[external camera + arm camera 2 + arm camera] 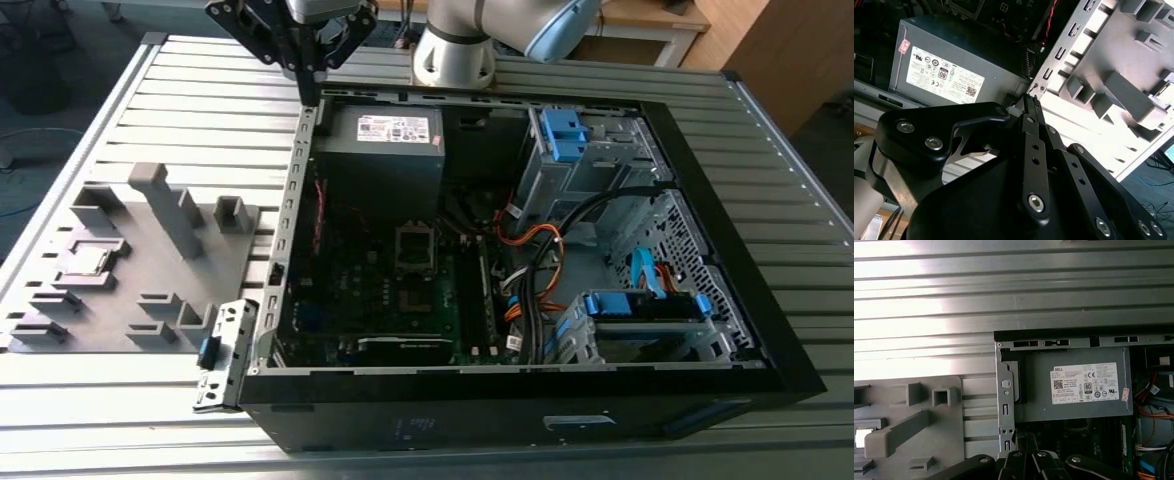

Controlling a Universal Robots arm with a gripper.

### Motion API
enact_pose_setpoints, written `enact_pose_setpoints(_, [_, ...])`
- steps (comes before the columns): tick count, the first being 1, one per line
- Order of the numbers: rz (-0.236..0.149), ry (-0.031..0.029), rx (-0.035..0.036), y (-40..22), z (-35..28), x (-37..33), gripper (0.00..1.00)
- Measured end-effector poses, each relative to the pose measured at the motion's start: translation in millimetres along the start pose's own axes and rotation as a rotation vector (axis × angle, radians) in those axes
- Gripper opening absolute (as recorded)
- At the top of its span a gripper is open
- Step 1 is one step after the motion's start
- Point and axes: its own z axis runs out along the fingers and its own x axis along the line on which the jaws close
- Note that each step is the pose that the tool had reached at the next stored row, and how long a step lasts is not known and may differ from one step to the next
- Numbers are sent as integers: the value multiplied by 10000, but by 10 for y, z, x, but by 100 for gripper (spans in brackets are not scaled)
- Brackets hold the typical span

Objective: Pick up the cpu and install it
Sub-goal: 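Reach for the cpu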

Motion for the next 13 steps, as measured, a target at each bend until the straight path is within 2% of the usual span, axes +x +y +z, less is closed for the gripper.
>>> enact_pose_setpoints(7, [1,-1,-1,-1,0,12,11])
enact_pose_setpoints(13, [1,0,0,-4,3,76,11])
